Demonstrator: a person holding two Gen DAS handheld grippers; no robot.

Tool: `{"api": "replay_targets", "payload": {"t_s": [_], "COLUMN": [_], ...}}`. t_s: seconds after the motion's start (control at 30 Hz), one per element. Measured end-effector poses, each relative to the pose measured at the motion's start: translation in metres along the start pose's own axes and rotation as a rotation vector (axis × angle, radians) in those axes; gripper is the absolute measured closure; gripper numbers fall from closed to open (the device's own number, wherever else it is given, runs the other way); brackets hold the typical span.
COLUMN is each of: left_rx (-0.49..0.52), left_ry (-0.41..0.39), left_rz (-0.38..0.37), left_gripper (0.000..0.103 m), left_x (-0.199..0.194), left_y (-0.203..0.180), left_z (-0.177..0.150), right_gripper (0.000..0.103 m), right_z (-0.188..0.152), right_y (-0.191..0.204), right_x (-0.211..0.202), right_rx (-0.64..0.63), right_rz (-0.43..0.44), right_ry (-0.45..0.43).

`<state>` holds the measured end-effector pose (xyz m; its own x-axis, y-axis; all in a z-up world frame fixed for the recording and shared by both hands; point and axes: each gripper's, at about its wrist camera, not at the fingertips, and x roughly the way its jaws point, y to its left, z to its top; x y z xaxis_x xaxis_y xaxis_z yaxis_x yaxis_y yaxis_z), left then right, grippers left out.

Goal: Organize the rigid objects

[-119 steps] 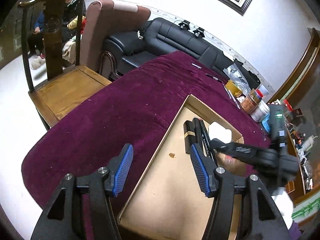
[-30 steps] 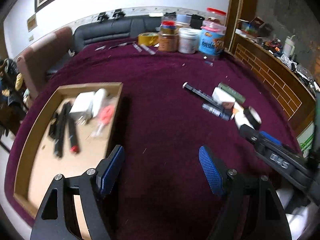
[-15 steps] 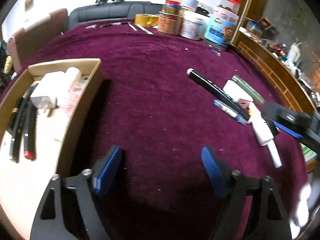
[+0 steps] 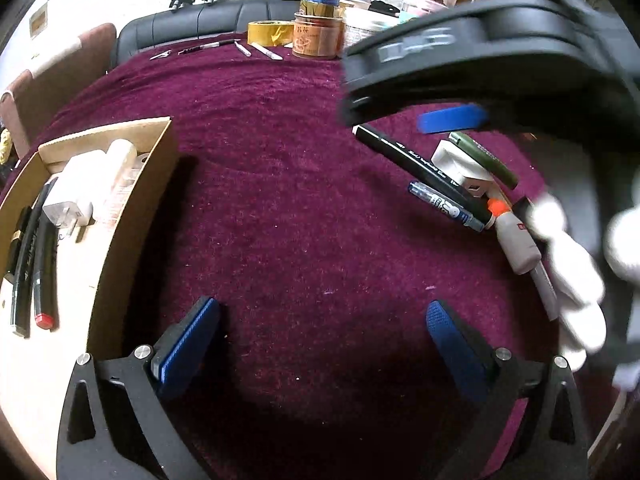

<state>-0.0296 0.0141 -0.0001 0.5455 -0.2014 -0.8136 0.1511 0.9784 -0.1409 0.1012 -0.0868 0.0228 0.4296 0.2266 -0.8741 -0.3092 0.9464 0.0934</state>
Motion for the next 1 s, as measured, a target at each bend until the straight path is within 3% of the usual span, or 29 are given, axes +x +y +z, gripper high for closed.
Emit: {"api": "replay_targets", "payload": {"t_s": [0.17, 0.3, 0.4, 0.53, 0.7, 0.93, 1.0], "left_rx": [-0.004, -0.005, -0.005, -0.004, -0.004, -0.011, -0.014], "left_ry": [-0.002, -0.002, -0.002, -0.002, -0.002, -0.006, -0.008], "left_rz": [-0.008, -0.009, -0.01, -0.009, -0.009, -0.019, -0.024], "left_gripper": [0.002, 0.002, 0.002, 0.002, 0.002, 0.002, 0.002], "left_x": [0.001, 0.001, 0.001, 0.001, 0.001, 0.001, 0.001], "left_y": [0.002, 0.002, 0.003, 0.003, 0.003, 0.005, 0.004], "left_z": [0.002, 0.003, 0.003, 0.003, 0.003, 0.003, 0.002], "right_gripper": [0.031, 0.033, 0.047, 0.075, 0.083, 0.082, 0.082], "right_z": [0.005, 0.002, 0.001, 0.003, 0.003, -0.014, -0.017], "right_y": [0.018, 0.017, 0.013, -0.001, -0.024, -0.027, -0.032], "right_x": [0.036, 0.035, 0.034, 0.027, 0.019, 0.017, 0.005], "right_rx": [-0.144, -0.151, -0.12, -0.052, 0.085, 0.307, 0.35], "right_rz": [-0.129, -0.132, -0.12, -0.109, 0.024, 0.452, 0.492], "right_ry": [0.121, 0.135, 0.131, 0.115, 0.132, 0.236, 0.195]}}
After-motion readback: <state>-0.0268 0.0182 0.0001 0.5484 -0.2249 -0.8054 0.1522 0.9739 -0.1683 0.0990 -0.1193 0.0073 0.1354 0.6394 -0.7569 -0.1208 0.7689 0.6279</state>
